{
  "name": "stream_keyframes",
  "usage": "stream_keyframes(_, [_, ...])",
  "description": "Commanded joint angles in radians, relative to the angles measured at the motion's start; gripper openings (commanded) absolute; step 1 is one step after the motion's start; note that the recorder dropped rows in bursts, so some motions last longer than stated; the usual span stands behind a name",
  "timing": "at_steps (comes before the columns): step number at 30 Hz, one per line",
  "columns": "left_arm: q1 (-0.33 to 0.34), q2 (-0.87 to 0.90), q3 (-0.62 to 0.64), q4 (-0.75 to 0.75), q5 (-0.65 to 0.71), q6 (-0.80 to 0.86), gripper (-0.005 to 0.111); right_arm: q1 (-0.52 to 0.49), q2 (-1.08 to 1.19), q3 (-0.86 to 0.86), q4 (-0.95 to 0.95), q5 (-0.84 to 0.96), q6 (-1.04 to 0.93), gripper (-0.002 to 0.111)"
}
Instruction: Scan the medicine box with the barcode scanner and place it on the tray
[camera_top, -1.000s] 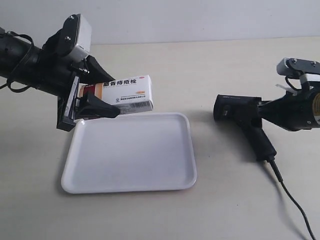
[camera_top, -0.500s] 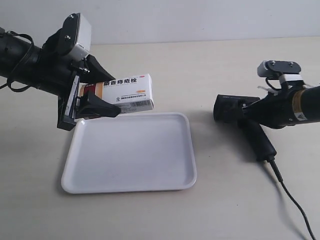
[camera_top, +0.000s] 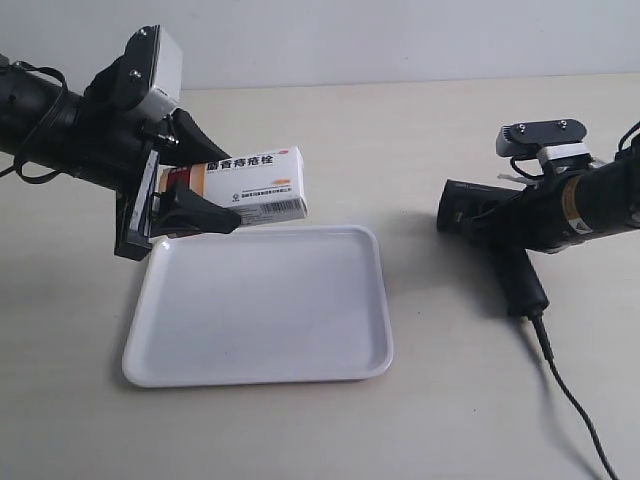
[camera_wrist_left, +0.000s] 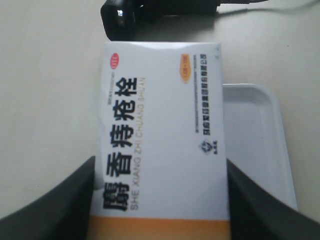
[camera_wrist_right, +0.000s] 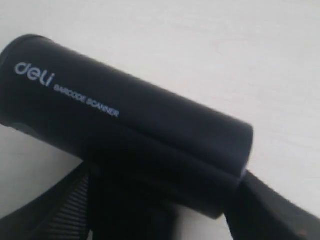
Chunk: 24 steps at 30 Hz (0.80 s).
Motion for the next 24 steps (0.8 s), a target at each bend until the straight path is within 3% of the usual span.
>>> stream_keyframes(1, [-0.001,0.0,0.002,-0.021,-0.002,0.002,0.016,0.002,-0.043,-0.004,-0.007,-0.012,-0.004,0.019])
stream_keyframes(6, [-0.001,0.044,0.002,-0.023,-0.064,0.002,0.016,0.002,-0.155,0.03,-0.09,-0.047,-0.004,0.0])
stream_keyframes(10, [-0.001,0.093,-0.019,-0.025,-0.06,0.002,0.016,0.028,-0.223,0.067,-0.207,-0.104,0.026,0.0])
stream_keyframes(15, [-0.001,0.117,-0.054,0.026,0.061,0.002,0.012,0.141,-0.232,0.08,-0.257,-0.003,0.041,0.0])
stream_keyframes(18, [-0.001,0.117,-0.054,0.058,0.057,0.002,0.0,0.18,-0.232,0.08,-0.249,0.144,0.041,0.0])
stream_keyframes(24, [-0.001,0.128,-0.054,0.081,0.019,0.002,0.0,0.188,-0.232,0.08,-0.249,0.105,0.041,0.0])
